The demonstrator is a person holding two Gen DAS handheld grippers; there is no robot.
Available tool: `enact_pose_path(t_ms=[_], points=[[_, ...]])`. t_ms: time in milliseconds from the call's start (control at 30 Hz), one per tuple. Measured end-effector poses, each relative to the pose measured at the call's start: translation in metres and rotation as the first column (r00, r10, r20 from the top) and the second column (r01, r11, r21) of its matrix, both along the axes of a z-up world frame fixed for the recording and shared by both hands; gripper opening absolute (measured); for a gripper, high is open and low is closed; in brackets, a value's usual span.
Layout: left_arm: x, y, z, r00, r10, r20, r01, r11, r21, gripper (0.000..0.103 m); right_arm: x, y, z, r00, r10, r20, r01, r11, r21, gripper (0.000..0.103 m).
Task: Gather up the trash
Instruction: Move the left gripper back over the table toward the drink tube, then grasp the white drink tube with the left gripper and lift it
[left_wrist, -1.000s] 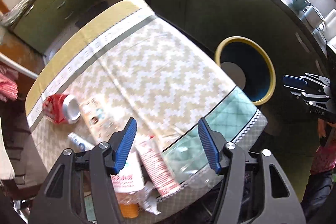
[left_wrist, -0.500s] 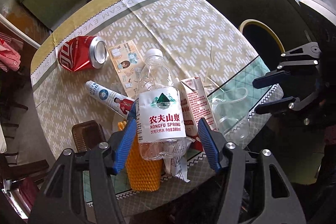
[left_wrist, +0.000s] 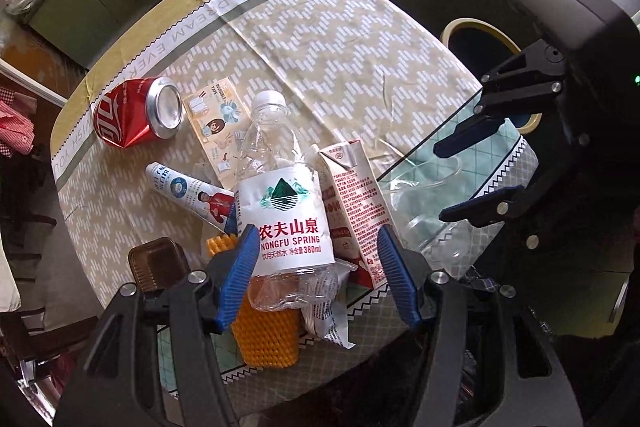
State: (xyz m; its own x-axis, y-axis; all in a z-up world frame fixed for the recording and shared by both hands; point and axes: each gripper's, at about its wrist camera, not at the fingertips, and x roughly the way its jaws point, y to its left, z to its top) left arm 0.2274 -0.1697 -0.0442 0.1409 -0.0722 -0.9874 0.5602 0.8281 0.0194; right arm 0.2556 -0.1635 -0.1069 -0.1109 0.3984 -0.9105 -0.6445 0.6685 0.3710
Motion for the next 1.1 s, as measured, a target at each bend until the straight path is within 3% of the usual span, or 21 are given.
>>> enact_pose_path(t_ms=[33, 67, 133, 300, 467, 533, 700, 800, 900, 1033, 1100], points=[[0.0, -0.002, 0.002, 1.0, -0.005, 0.003, 0.005, 1.0, -0.001, 0.058, -0.001, 0.001, -0.001, 1.0, 0.004, -0.005, -0.004, 1.0, 0.0, 0.039], [-0.001, -0.003, 0.004, 1.0, -0.008, 0.008, 0.008, 1.0, -0.004, 0.058, -0.003, 0.001, -0.003, 1.0, 0.007, -0.01, -0.007, 1.0, -0.003, 0.022], [-0.001, -0.003, 0.01, 1.0, -0.012, 0.019, 0.012, 1.0, -0.009, 0.058, -0.007, -0.001, -0.004, 1.0, -0.001, -0.01, 0.001, 1.0, -0.002, 0.006], [0.006, 0.015, 0.022, 0.999, 0.025, 0.049, -0.024, 1.0, -0.015, 0.061, -0.018, -0.019, 0.005, 0.997, -0.076, 0.028, 0.076, 0.997, 0.018, 0.006], [0.036, 0.055, 0.014, 0.984, 0.175, 0.031, -0.175, 0.984, -0.021, 0.062, -0.021, -0.051, 0.022, 0.979, -0.192, 0.072, 0.19, 0.981, 0.031, 0.006], [0.054, 0.072, 0.001, 0.962, 0.274, 0.001, -0.273, 0.962, -0.017, 0.062, -0.021, -0.059, 0.028, 0.971, -0.223, 0.086, 0.222, 0.975, 0.026, 0.006], [0.095, 0.108, -0.043, 0.865, 0.498, -0.063, -0.497, 0.867, 0.031, 0.062, -0.023, -0.065, 0.037, 0.959, -0.26, 0.111, 0.26, 0.965, 0.014, 0.006], [0.107, 0.12, -0.068, 0.808, 0.58, -0.107, -0.577, 0.815, 0.058, 0.061, -0.027, -0.071, 0.041, 0.953, -0.278, 0.122, 0.277, 0.961, 0.026, 0.006], [0.114, 0.127, -0.087, 0.768, 0.621, -0.156, -0.622, 0.781, 0.051, 0.059, -0.033, -0.083, 0.048, 0.943, -0.302, 0.142, 0.3, 0.953, 0.039, 0.006], [0.123, 0.127, -0.099, 0.739, 0.637, -0.219, -0.653, 0.757, -0.002, 0.05, -0.04, -0.104, 0.055, 0.92, -0.356, 0.166, 0.352, 0.934, 0.057, 0.006], [0.126, 0.126, -0.103, 0.735, 0.636, -0.234, -0.657, 0.754, -0.013, 0.037, -0.043, -0.119, 0.058, 0.901, -0.397, 0.175, 0.391, 0.918, 0.07, 0.006]])
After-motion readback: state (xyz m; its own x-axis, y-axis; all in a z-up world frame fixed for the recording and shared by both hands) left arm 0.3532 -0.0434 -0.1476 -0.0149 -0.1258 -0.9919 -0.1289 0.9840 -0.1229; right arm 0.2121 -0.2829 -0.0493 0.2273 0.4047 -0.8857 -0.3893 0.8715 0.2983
